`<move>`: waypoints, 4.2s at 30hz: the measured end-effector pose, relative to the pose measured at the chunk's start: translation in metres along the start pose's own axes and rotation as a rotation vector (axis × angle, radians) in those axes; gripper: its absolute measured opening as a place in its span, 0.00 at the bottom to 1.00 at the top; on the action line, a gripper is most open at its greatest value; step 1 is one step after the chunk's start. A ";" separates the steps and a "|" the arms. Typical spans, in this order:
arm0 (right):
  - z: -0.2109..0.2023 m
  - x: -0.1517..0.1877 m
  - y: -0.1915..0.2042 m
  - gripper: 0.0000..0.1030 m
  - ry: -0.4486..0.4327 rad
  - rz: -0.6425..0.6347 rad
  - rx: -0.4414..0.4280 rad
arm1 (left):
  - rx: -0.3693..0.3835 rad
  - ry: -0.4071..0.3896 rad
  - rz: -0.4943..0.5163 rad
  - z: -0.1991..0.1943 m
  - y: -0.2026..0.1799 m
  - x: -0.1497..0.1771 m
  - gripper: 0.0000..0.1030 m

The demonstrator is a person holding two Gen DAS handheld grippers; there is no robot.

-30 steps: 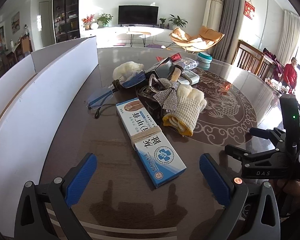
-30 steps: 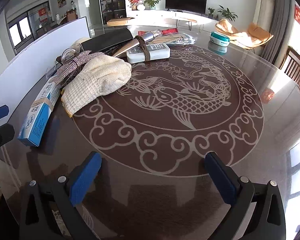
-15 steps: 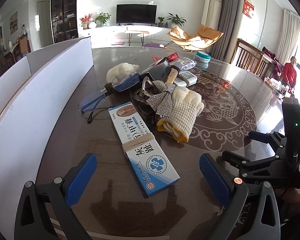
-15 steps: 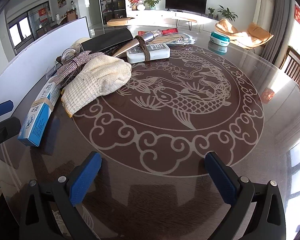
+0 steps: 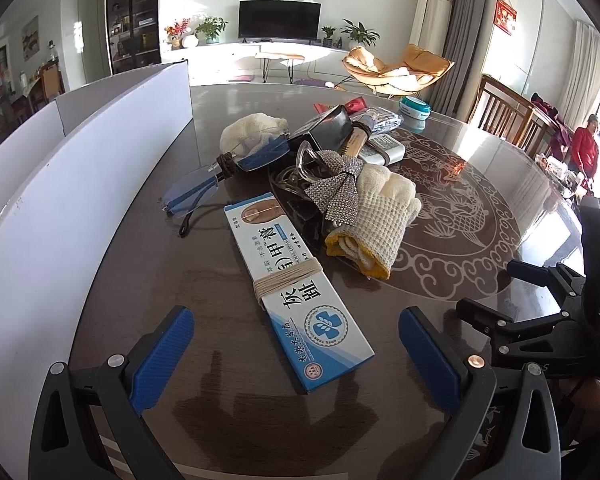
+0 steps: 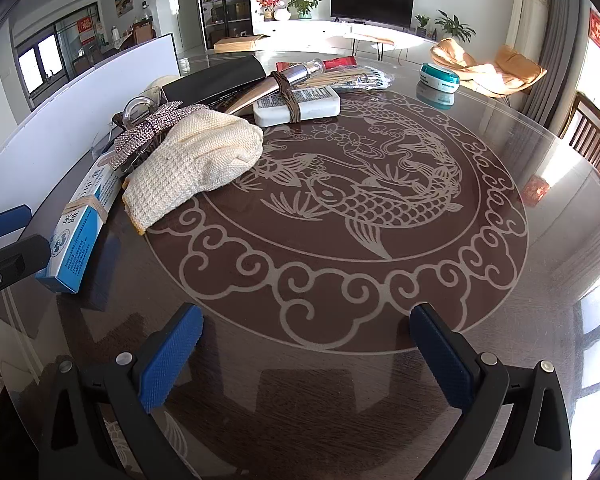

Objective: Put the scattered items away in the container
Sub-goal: 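Close the left gripper on the nail cream box while the right approaches the glove, then close the right gripper on the white knit glove and lift it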

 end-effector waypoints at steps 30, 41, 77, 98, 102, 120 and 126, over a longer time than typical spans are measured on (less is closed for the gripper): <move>0.000 0.000 0.000 1.00 0.000 0.001 0.000 | -0.123 0.191 0.002 0.061 0.019 -0.007 1.00; 0.000 0.000 0.001 1.00 0.000 0.001 0.000 | -0.141 0.129 -0.001 0.032 0.049 -0.002 0.43; 0.031 -0.031 -0.001 1.00 -0.003 -0.097 -0.084 | -0.135 -0.006 0.012 0.015 0.069 0.017 0.44; 0.044 -0.060 -0.020 0.35 -0.046 -0.085 -0.121 | -0.102 -0.011 -0.002 0.011 0.069 0.019 0.44; 0.006 -0.019 -0.037 0.35 -0.067 -0.154 -0.046 | -0.053 -0.011 0.023 0.010 0.063 0.020 0.44; 0.019 -0.022 -0.064 0.93 -0.014 -0.009 -0.005 | -0.092 0.080 0.037 0.041 0.046 0.007 1.00; 0.021 -0.022 -0.064 0.99 -0.002 -0.002 0.005 | -0.096 0.078 0.032 0.041 0.046 0.009 1.00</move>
Point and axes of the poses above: each gripper's, at about its wrist camera, not at the fingertips, and z roughly the way its jaws point, y to its left, x to its underside, the point moved 3 cm from there along z, roughly the way its jaws point, and after that the axes turned 8 degrees about -y, right-handed, at the moved point
